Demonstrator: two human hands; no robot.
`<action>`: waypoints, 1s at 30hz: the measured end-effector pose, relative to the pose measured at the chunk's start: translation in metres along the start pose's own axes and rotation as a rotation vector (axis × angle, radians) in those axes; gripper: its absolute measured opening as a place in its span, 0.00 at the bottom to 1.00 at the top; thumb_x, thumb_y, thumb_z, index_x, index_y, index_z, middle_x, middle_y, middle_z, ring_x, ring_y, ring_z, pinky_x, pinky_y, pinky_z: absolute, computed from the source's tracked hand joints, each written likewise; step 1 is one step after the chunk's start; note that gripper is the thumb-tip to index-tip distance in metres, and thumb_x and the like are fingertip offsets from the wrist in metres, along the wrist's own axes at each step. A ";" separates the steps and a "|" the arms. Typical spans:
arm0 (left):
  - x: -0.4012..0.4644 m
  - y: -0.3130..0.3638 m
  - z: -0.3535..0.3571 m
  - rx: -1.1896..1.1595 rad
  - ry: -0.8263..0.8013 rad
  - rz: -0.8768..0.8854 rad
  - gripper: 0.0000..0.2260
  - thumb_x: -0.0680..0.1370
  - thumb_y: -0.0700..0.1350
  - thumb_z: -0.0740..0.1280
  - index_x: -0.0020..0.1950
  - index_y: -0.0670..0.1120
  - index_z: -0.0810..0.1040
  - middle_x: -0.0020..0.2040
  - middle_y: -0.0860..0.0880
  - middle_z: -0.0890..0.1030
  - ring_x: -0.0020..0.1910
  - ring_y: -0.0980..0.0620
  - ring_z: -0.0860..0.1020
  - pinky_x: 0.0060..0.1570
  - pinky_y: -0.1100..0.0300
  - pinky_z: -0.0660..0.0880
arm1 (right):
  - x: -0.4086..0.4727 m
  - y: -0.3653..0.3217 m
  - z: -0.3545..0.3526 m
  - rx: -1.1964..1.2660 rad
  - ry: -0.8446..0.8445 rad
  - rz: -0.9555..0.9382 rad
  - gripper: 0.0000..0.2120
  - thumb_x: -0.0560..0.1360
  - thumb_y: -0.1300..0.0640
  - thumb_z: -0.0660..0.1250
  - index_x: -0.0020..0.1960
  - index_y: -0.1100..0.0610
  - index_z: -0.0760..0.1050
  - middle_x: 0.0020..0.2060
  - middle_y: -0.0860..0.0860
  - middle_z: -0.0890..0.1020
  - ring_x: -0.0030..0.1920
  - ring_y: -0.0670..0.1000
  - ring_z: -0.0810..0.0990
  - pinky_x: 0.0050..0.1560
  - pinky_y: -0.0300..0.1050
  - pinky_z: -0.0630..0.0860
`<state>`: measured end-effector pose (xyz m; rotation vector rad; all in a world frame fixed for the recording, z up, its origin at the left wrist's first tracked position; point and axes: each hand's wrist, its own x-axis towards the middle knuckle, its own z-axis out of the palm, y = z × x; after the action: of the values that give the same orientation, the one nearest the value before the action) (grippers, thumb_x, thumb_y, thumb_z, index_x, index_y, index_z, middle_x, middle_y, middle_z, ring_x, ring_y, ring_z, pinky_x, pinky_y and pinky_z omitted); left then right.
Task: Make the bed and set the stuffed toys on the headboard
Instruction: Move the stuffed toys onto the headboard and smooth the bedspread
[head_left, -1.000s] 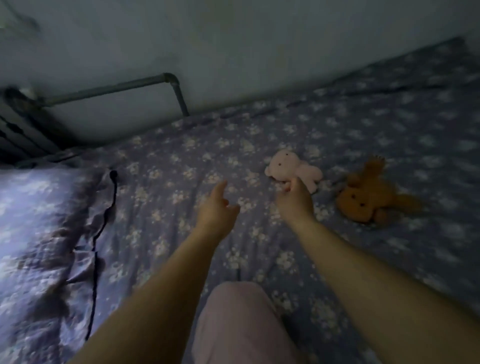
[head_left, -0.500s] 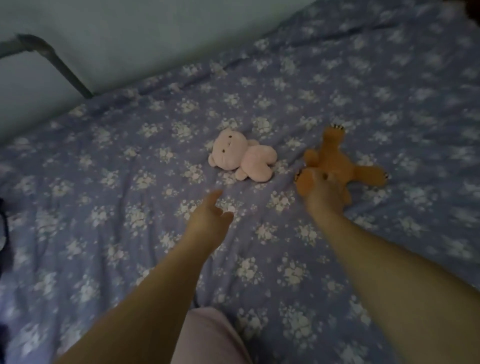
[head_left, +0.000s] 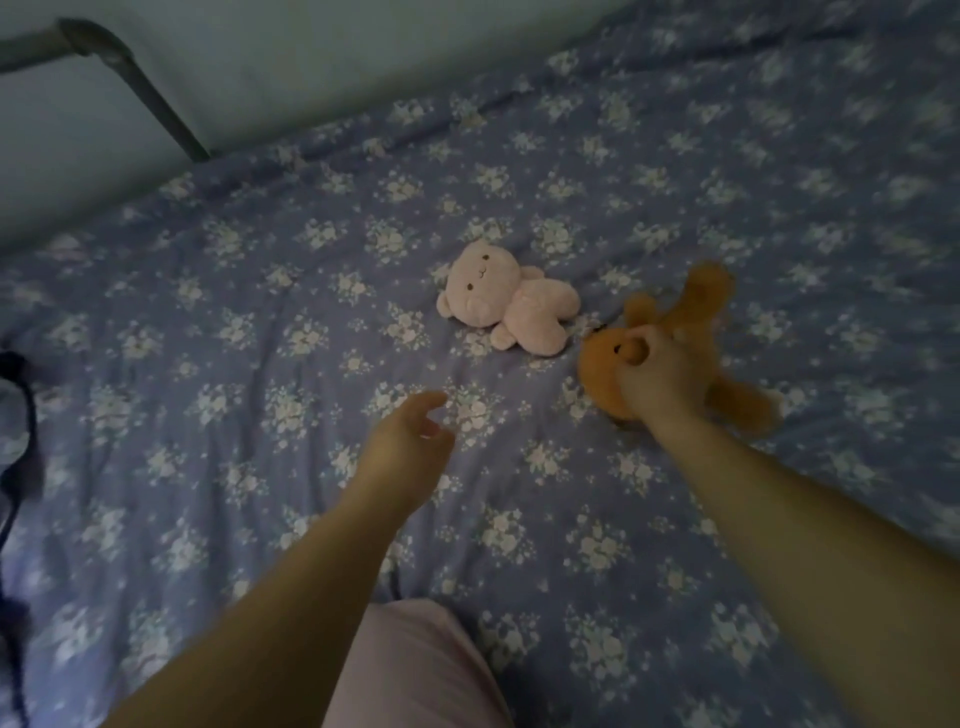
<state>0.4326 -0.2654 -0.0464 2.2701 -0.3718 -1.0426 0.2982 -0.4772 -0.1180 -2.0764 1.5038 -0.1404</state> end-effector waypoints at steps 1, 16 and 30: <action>-0.002 -0.001 0.000 0.006 0.004 0.001 0.16 0.80 0.42 0.62 0.68 0.50 0.71 0.51 0.48 0.75 0.30 0.54 0.70 0.28 0.65 0.67 | -0.004 -0.007 -0.003 0.091 0.026 -0.013 0.06 0.76 0.54 0.63 0.51 0.55 0.73 0.48 0.52 0.76 0.43 0.54 0.74 0.43 0.48 0.72; -0.030 -0.003 -0.026 -0.198 0.042 -0.003 0.36 0.71 0.49 0.74 0.73 0.50 0.59 0.69 0.49 0.70 0.58 0.48 0.74 0.52 0.58 0.71 | -0.075 -0.119 0.011 0.928 -0.277 0.023 0.14 0.75 0.48 0.67 0.41 0.58 0.70 0.24 0.50 0.72 0.21 0.45 0.67 0.23 0.38 0.64; 0.022 -0.030 -0.042 -0.576 -0.039 -0.323 0.32 0.75 0.36 0.68 0.75 0.52 0.60 0.65 0.40 0.74 0.56 0.38 0.77 0.58 0.42 0.75 | -0.017 -0.138 0.036 0.738 -0.354 0.024 0.14 0.79 0.47 0.59 0.49 0.57 0.75 0.39 0.52 0.79 0.41 0.51 0.78 0.43 0.48 0.76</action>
<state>0.4793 -0.2356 -0.0572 1.8166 0.2664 -1.1698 0.4221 -0.4193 -0.0752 -1.3998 1.0436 -0.2581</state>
